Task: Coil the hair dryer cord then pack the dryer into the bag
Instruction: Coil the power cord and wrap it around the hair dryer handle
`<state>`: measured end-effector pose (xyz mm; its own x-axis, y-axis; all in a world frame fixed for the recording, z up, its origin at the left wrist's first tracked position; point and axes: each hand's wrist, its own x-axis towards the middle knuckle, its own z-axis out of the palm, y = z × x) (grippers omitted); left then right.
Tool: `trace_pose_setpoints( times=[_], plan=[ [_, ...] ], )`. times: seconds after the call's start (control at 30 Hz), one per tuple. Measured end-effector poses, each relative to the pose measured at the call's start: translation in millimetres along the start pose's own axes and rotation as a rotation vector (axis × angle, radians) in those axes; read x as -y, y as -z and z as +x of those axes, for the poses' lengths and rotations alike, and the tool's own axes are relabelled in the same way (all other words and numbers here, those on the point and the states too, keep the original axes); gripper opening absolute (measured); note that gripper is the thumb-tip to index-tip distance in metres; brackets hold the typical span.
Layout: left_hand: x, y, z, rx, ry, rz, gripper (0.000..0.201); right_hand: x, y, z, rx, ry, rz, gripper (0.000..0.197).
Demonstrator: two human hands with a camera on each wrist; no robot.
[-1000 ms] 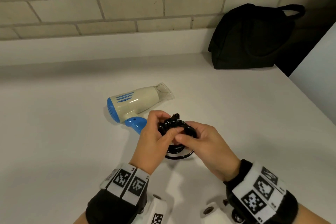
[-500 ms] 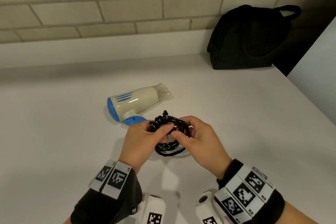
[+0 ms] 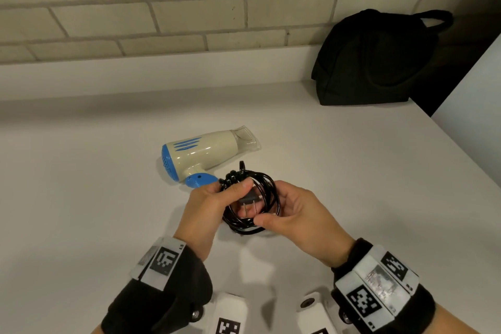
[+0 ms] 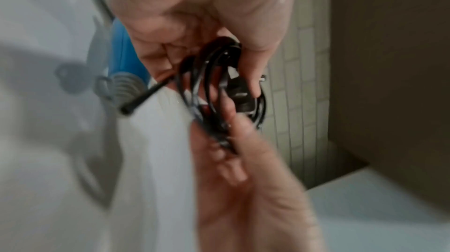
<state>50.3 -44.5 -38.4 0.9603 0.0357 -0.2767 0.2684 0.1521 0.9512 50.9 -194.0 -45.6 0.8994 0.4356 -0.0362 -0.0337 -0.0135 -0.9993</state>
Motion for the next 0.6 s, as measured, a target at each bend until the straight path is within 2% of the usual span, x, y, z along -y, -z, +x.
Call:
trace_pose_setpoints(
  times=[0.13,0.23,0.3,0.37,0.47,0.53,0.6],
  plan=[
    [-4,-3,-2,0.091,0.062,-0.083,0.046,-2,0,3,-0.043,0.035,0.021,0.035],
    [-7,-4,-1,0.090,0.087,-0.131,0.052,-9,-3,3,-0.138,0.043,0.022,0.051],
    [-7,-6,-3,0.069,0.054,-0.084,0.052,-12,-4,1,-0.193,0.104,-0.058,0.061],
    [-6,-8,-5,0.061,0.019,-0.011,0.043,-13,-2,0,-0.191,0.228,-0.211,0.065],
    [-4,-12,-6,0.033,-0.016,0.023,0.026,-9,2,1,-0.189,0.412,-0.484,0.053],
    [-5,-13,-6,0.017,-0.061,0.040,0.023,-8,4,2,-0.185,0.489,-0.589,0.043],
    [-6,-15,-7,0.002,-0.143,0.102,0.023,-8,7,2,-0.182,0.528,-0.659,0.046]
  ],
)
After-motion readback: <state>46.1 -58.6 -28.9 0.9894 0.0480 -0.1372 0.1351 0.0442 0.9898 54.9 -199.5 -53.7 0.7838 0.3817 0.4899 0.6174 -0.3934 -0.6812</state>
